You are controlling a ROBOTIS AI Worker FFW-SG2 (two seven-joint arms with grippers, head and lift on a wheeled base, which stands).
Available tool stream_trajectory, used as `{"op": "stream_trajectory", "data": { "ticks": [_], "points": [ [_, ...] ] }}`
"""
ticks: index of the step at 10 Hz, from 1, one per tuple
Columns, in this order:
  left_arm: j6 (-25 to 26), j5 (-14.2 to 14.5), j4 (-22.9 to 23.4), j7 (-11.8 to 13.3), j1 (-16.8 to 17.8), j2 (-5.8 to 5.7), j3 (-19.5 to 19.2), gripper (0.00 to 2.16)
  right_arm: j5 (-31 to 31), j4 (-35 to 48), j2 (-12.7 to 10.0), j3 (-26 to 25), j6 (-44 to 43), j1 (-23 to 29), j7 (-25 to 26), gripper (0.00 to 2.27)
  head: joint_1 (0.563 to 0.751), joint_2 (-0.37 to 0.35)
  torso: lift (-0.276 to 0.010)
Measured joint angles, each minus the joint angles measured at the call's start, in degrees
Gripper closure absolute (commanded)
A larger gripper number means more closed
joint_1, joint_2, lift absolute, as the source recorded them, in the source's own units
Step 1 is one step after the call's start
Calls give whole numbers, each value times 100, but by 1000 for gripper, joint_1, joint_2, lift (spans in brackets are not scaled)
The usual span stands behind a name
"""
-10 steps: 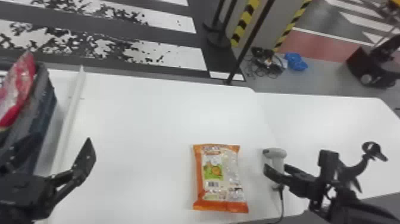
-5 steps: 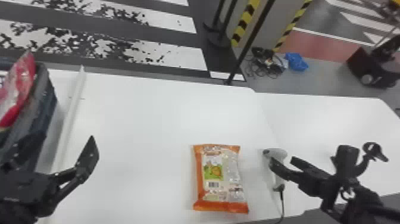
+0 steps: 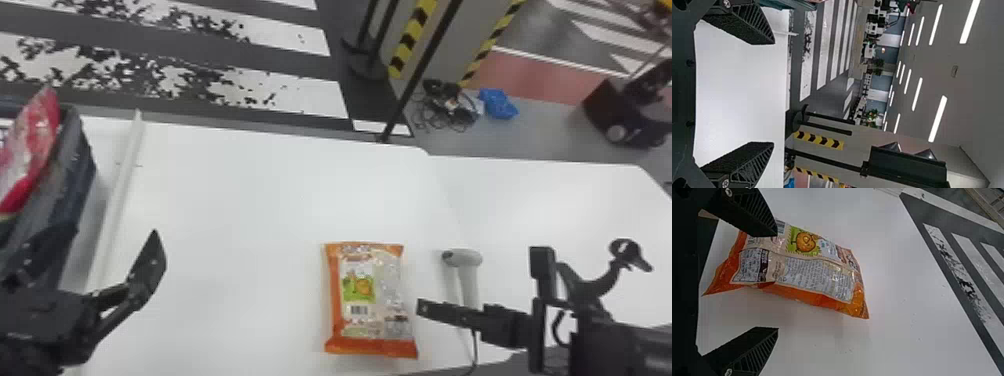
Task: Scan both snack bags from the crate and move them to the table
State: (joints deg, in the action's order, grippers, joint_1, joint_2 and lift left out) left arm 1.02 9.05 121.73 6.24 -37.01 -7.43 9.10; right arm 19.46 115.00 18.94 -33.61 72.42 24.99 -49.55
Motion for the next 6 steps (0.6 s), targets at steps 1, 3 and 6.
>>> {"op": "stream_trajectory", "data": {
  "ticks": [1, 3, 6],
  "points": [
    [0, 0, 7, 5, -20, -3, -7, 76, -27, -239, 56, 176, 30, -141, -65, 66, 695, -350, -87],
    [0, 0, 41, 9, -62, -1, -11, 76, -76, -785, 104, 474, -133, -419, -277, 66, 695, -350, -87],
    [0, -7, 44, 9, -78, 5, 6, 76, -115, -1319, 107, 864, -388, -682, -391, 87, 695, -339, -87]
  ]
}}
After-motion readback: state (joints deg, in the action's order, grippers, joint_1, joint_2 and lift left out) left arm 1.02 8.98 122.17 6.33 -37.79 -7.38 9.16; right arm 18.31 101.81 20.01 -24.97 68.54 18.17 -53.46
